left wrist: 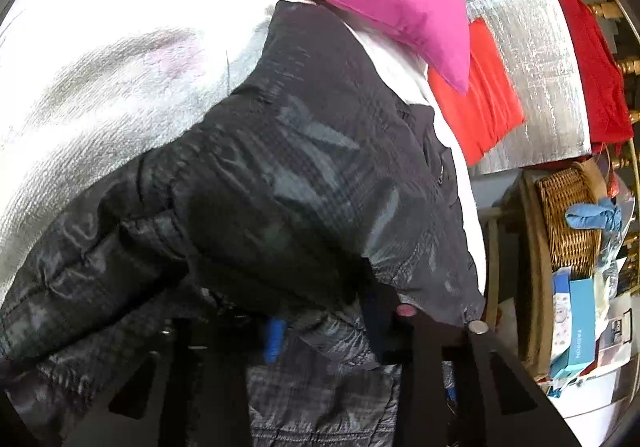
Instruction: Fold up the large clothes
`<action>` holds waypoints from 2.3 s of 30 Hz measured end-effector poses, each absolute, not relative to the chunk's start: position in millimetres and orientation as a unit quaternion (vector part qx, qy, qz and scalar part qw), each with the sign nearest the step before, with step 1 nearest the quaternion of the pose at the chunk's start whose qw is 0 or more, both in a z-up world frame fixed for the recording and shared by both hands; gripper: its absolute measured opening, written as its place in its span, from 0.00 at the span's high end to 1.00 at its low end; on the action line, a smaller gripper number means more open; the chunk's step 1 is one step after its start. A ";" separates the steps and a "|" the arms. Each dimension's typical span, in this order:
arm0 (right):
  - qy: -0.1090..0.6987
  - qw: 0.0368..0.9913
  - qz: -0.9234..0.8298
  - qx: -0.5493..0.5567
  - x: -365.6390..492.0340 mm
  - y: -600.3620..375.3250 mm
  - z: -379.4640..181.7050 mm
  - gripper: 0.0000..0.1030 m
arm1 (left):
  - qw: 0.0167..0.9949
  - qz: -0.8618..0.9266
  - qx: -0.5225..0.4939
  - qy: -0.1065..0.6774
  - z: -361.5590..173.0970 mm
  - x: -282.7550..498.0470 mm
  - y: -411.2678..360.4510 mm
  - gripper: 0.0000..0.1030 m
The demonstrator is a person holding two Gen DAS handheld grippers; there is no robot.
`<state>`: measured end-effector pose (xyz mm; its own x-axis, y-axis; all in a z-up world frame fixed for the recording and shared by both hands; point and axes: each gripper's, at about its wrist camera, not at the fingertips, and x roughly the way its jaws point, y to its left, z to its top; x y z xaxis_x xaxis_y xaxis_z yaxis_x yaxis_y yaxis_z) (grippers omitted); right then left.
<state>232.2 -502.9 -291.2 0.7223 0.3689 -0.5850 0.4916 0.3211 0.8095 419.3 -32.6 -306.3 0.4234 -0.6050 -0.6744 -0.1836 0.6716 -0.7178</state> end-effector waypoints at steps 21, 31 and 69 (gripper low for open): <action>0.401 0.751 -0.016 0.524 247.2 -467.8 -276.3 0.26 | 0.750 -0.129 -0.373 0.531 -303.2 415.9 -17.2 0.49; 0.375 0.810 -0.037 0.450 261.2 -447.2 -261.4 0.74 | 0.792 -0.146 -0.317 0.501 -288.2 414.7 -33.9 0.86; 0.419 0.829 -0.106 0.355 261.0 -520.4 -257.9 0.43 | 0.850 -0.048 -0.166 0.498 -268.0 428.0 29.5 0.23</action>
<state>261.0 -520.4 -257.9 0.6263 0.1227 -0.7699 0.4732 0.7250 0.5005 428.0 29.5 -268.0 0.4997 -0.2477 -0.8300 -0.0831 0.9401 -0.3306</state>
